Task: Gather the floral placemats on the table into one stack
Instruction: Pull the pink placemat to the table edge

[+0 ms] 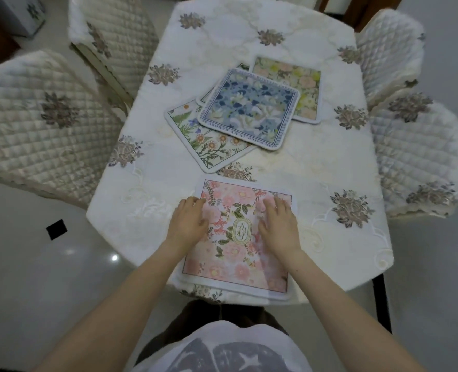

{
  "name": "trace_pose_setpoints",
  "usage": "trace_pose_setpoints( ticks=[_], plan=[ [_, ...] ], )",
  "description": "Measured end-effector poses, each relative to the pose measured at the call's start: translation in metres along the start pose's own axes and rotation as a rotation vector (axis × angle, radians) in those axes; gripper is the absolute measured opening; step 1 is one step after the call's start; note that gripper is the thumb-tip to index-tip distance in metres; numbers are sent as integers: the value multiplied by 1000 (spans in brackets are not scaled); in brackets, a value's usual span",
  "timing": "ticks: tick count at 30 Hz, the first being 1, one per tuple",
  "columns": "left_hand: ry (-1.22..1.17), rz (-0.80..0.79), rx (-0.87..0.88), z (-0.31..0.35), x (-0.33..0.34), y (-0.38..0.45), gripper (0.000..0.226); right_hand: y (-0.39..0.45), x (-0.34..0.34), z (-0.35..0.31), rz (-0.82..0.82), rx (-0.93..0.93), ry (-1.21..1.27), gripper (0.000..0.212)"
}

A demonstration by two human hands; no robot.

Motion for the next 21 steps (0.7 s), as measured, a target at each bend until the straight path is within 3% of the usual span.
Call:
trace_pose_setpoints(
  ticks=[7,15,21],
  plan=[
    [47,-44,34,-10,-32,72,48,77,-29,-61,14,-94,78,60],
    [95,-155,134,-51,-65,160,53,153,-11,-144,-47,-71,38,56],
    [91,-265,287,-65,-61,196,59,184,8,-158,-111,-8,-30,58]
  ],
)
Point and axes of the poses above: each hand's wrist, its own y-axis towards the middle knuckle, its own x-axis out of the palm, z = x × y, the point moved 8 cm from there along y, towards the middle knuckle, and after that the axes turned 14 degrees about -y, right-handed, at the moved point
